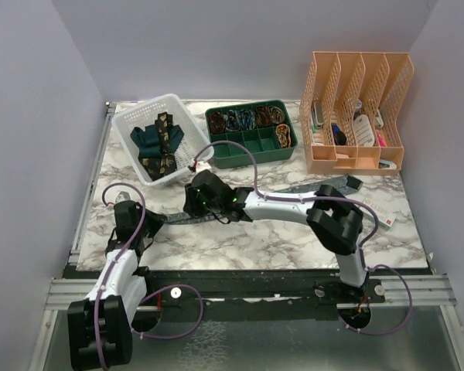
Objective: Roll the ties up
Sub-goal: Flatten out the tie at the center of the board, then roll the tie at the center of the board.
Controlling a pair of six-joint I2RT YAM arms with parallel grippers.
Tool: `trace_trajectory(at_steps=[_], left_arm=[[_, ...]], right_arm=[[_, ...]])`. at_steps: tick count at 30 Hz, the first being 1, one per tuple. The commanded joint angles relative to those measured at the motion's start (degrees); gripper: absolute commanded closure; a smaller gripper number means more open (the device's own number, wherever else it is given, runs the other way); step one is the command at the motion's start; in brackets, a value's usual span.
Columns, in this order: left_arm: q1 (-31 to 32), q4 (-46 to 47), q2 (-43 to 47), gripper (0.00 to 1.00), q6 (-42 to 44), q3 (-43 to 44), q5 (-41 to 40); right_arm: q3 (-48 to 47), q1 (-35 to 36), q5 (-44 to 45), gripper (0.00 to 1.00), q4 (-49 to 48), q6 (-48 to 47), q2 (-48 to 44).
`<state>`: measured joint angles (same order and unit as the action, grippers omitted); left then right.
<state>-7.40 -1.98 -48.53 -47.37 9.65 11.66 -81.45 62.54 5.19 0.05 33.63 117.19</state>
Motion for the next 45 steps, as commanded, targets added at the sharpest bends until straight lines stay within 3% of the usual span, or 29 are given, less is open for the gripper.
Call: trace_trajectory(at_steps=[1, 7, 13, 18, 24, 29, 39, 45], left_arm=[[-0.2, 9.9, 1.7, 1.00, 5.9, -1.8, 6.0], [-0.2, 20.0, 3.3, 1.00, 4.3, -5.4, 11.3], [-0.2, 19.0, 3.3, 1.00, 4.1, -5.2, 9.9], [-0.2, 15.5, 3.0, 1.00, 4.6, -4.3, 8.5], [-0.2, 12.0, 2.6, 0.88, 5.3, -3.4, 7.5], [-0.2, 8.1, 2.8, 0.57, 3.7, -2.8, 3.6], [-0.2, 2.5, 3.2, 0.49, 4.4, -0.5, 1.1], [-0.2, 1.4, 3.1, 0.43, 5.0, 0.8, -0.2]], right_arm=[[5.1, -2.1, 3.9, 0.66, 4.5, -0.7, -4.8], [8.0, -3.6, -2.9, 0.68, 3.7, 1.8, -3.5], [7.9, -5.0, -4.7, 0.78, 3.6, 1.1, -1.1], [5.2, -5.9, -6.0, 0.81, 7.1, -0.4, 1.5], [7.6, -5.8, -11.5, 0.83, 3.2, -1.7, -4.5], [3.5, -5.8, -5.6, 0.83, 9.2, -3.0, -4.7], [-2.0, -6.0, -2.7, 0.83, 10.8, -5.3, 1.6], [-4.5, -6.0, -8.0, 0.84, 11.3, -6.1, 5.7]])
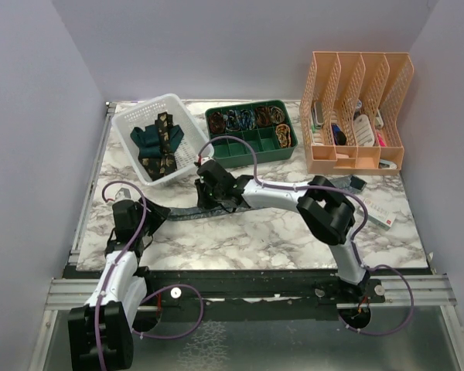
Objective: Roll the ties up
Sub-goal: Roll the tie at the center of the board.
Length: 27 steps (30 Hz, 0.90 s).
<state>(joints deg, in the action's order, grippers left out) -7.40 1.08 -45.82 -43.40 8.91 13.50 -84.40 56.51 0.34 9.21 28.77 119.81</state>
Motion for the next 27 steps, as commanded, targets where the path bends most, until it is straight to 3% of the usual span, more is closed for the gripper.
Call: trace_trajectory(at_steps=[1, 15, 17, 27], left_arm=[[-0.2, -1.7, 0.3, 0.43, 1.0, 1.7, -2.1], [-0.2, 2.0, -1.3, 0.47, -0.5, -1.3, 0.9], [-0.2, 2.3, -1.4, 0.56, -0.6, -1.2, 1.5], [-0.2, 2.8, -1.7, 0.76, -0.4, -1.7, 2.2]], right_arm=[[-1.4, 0.1, -3.9, 0.86, 2.1, -0.9, 3.5], [-2.8, 2.5, 3.6, 0.86, 7.8, -1.8, 5.2], [-2.1, 2.5, 4.0, 0.85, 8.0, -1.1, 5.2], [-2.0, 2.6, 2.7, 0.83, 7.6, 0.4, 5.6]])
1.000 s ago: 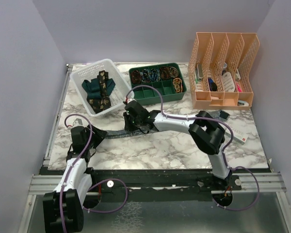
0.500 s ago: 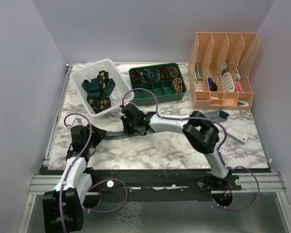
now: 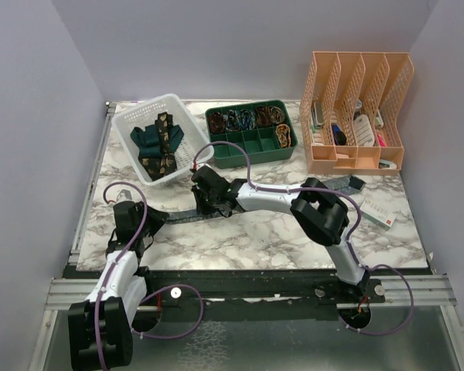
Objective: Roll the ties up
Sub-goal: Roll the tie at the center of the board.
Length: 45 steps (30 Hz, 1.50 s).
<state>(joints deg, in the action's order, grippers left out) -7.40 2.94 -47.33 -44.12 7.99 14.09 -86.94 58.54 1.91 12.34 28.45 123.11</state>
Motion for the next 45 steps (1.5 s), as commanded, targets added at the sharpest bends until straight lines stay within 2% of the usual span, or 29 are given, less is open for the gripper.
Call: trace_trajectory(at_steps=[1, 5, 11, 19, 25, 28, 33, 36, 42, 45], left_arm=[[-0.2, 0.4, -0.1, 0.81, 0.4, -0.7, 1.5], [-0.2, -1.2, 0.3, 1.00, 1.7, 0.1, 0.7], [-0.2, -0.9, 0.5, 1.00, 4.3, 0.6, 1.6], [-0.2, 1.2, 1.0, 1.00, 4.2, -0.1, 3.3], [-0.2, 1.1, 1.1, 1.00, 4.3, 0.0, 3.3], [-0.2, 1.2, 1.2, 1.00, 4.3, 0.0, 3.2], [-0.2, 0.9, 1.3, 1.00, 4.6, 0.2, 3.4], [-0.2, 0.4, 1.6, 1.00, 4.6, 1.1, 4.4], [-0.2, 0.4, 2.0, 1.00, 5.5, 6.0, 9.8], [0.3, -1.7, 1.3, 1.00, 6.1, 7.6, 9.2]], right_arm=[[0.5, 0.5, 0.9, 0.83, 4.6, 0.9, 2.2], [0.5, 0.5, -1.3, 0.77, 2.9, 0.4, 0.6], [1.4, 0.5, -10.4, 0.75, -3.6, 1.5, -1.6], [0.1, 0.6, -18.8, 0.87, -13.7, 9.3, 1.9], [-3.4, 1.0, -15.1, 0.90, -8.3, 9.7, 6.5], [-2.2, 1.0, -15.6, 0.93, -9.6, 10.1, 7.8], [-2.8, 1.7, -13.3, 0.94, -6.3, 10.2, 9.8], [-3.6, 1.6, -11.4, 0.94, -4.0, 10.3, 10.1], [-3.4, 1.6, -10.7, 0.93, -5.3, 9.8, 8.2], [-4.2, 1.6, -10.7, 0.93, -5.1, 10.2, 8.0]])
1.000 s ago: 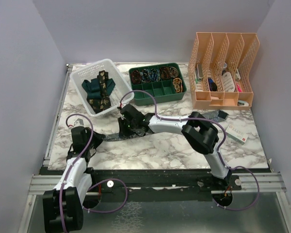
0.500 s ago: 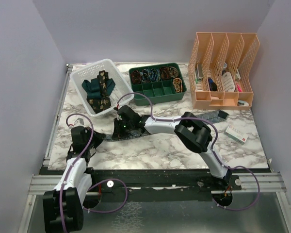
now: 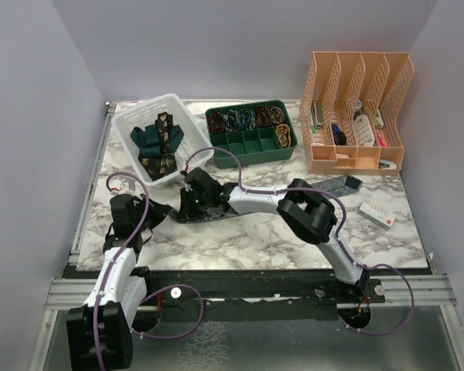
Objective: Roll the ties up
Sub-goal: Roll the tie at the center of the board.
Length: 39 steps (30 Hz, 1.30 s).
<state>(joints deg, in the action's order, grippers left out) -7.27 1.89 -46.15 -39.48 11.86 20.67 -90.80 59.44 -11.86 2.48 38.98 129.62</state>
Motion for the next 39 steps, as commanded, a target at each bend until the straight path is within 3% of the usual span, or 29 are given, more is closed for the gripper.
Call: trace_trajectory(at_steps=[1, 7, 11, 22, 31, 39], left_arm=[[0.4, -0.7, -0.6, 1.00, 1.5, 3.8, 3.0], [3.9, -0.6, -1.4, 1.00, 1.6, 3.7, 3.0], [5.7, -4.1, 0.4, 1.00, 2.7, 4.6, -2.0], [5.9, -5.1, 1.1, 1.00, 3.4, 5.3, -3.8], [7.2, -5.1, 1.6, 1.00, 3.7, 5.6, -5.3], [11.9, -5.4, 0.6, 1.00, 4.2, 6.8, -8.5]], right_arm=[[-0.4, 0.6, 3.0, 0.93, 4.7, 0.1, 1.6], [1.7, 0.5, 2.9, 0.93, 1.8, 2.4, 0.8], [4.0, 0.1, 3.7, 0.92, 0.0, 2.4, -3.3], [16.9, -0.2, 15.5, 0.91, -1.0, 4.7, -17.0], [15.8, -3.3, 12.8, 0.91, 1.3, 2.6, -14.1], [12.8, -3.6, 10.8, 0.91, 4.4, 2.4, -10.0]])
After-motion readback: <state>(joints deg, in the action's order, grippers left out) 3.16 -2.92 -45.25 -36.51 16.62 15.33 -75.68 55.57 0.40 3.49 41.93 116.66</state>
